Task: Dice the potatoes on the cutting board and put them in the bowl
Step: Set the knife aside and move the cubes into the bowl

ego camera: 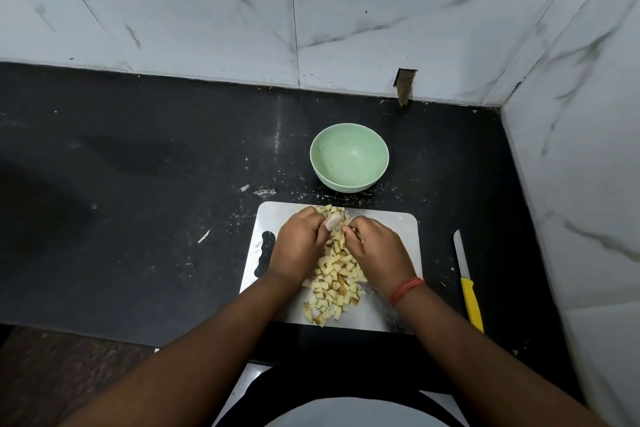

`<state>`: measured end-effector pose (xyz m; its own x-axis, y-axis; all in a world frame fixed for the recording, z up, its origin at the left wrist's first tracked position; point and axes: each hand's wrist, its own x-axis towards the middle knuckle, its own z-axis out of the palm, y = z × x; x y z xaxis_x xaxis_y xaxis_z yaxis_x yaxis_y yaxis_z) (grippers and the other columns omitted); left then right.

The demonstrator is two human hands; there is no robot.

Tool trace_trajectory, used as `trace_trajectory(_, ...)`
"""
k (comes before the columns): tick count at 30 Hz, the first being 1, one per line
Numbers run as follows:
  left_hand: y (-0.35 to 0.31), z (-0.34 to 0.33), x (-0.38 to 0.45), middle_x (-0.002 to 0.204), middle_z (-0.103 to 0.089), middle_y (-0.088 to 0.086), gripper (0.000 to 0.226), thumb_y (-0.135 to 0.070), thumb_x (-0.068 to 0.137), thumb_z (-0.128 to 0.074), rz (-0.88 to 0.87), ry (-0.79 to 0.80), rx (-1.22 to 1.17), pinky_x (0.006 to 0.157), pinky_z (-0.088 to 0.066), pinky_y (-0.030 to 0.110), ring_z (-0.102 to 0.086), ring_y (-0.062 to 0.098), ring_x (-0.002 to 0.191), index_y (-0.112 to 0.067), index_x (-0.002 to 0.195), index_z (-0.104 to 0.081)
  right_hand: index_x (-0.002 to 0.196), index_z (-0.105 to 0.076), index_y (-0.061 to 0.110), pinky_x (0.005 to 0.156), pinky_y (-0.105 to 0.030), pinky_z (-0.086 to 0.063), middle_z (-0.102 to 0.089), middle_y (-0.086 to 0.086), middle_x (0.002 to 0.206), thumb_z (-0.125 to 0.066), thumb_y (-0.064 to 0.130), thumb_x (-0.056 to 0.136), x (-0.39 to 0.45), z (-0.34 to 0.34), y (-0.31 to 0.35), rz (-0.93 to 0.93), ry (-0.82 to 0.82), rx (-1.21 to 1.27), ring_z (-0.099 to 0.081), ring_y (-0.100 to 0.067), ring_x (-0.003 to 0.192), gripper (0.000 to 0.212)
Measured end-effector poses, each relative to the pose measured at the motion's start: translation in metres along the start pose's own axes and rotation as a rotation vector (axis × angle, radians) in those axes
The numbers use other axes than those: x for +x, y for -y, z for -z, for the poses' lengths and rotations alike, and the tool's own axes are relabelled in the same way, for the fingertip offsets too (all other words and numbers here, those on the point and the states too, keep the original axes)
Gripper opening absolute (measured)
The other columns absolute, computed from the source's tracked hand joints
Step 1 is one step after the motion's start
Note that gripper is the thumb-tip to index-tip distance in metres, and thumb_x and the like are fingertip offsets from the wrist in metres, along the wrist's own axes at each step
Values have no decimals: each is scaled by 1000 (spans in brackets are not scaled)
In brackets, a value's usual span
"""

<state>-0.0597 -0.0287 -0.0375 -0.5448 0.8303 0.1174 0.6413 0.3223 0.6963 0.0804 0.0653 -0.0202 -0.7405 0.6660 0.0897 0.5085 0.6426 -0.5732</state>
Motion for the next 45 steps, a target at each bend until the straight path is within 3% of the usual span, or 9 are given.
trace_trajectory(5, -30, 5, 3, 65, -45, -2, 65, -59, 101, -36, 94, -124, -281, 57, -33, 19, -42, 10, 60, -8, 62, -46, 76, -53, 20, 56, -33, -42, -56, 4, 64, -48, 32, 100, 5, 10, 11, -261, -43, 335, -51, -9, 61, 27)
trace_trajectory(14, -98, 32, 77, 52, -40, -12, 54, -49, 106, -39, 319, -222, -703, 48, -31, 20, -37, 4, 49, -18, 62, -45, 71, -58, 16, 40, -22, -34, -48, 3, 57, -51, 30, 99, 89, 55, 41, -597, -187, 1080, -43, -9, 46, 32)
trace_trajectory(17, -94, 31, 125, 53, -48, -11, 48, -34, 110, -38, 399, -153, -642, 51, -35, 23, -43, 1, 48, -16, 67, -51, 73, -58, 19, 46, -29, -42, -54, 3, 60, -48, 32, 99, 140, 56, 37, -571, -149, 862, -52, -12, 51, 30)
trace_trajectory(20, -81, 27, 155, 74, -65, -1, 47, -35, 109, -34, 463, 22, -515, 68, -46, 33, -60, 12, 68, -14, 75, -59, 82, -60, 19, 72, -43, -54, -65, -5, 83, -43, 27, 99, 173, 50, 23, -462, 87, 354, -63, -25, 79, 25)
trace_trajectory(24, -70, 32, 160, 98, -65, -5, 51, -43, 110, -26, 467, 101, -386, 80, -47, 32, -61, 14, 95, -12, 107, -67, 89, -64, 13, 66, -28, -39, -64, -5, 87, -42, 20, 99, 178, 51, 13, -342, 211, 42, -61, -23, 79, 25)
trace_trajectory(29, -60, 31, 160, 118, -68, -2, 64, -61, 104, -20, 498, 138, -456, 99, -47, 37, -61, 15, 112, -20, 117, -67, 88, -66, 12, 61, -28, -43, -62, -3, 80, -43, 19, 99, 168, 48, 9, -215, 73, -6, -60, -20, 72, 26)
trace_trajectory(34, -56, 36, 154, 121, -71, -6, 60, -65, 92, -30, 459, 166, -585, 110, -46, 42, -64, 10, 118, -26, 117, -70, 104, -71, 15, 81, -26, -51, -68, 1, 98, -49, 15, 98, 154, 53, 12, -134, -70, 115, -61, -11, 90, 23)
trace_trajectory(40, -65, 57, 95, 103, -76, 5, 44, -36, 111, -37, 191, -99, -740, 95, -55, 31, -72, 18, 102, -9, 103, -71, 100, -70, 13, 80, -20, -50, -65, 6, 96, -51, 11, 98, 106, 65, 29, 14, -330, 339, -61, -4, 92, 20)
trace_trajectory(45, -26, 47, 26, 96, -71, -6, 39, -32, 110, -40, 39, -153, -404, 78, -51, 24, -67, 10, 94, -12, 99, -71, 104, -69, 10, 86, -23, -49, -64, 3, 102, -50, 9, 99, 39, 44, 28, 226, -118, 266, -60, -8, 97, 20)
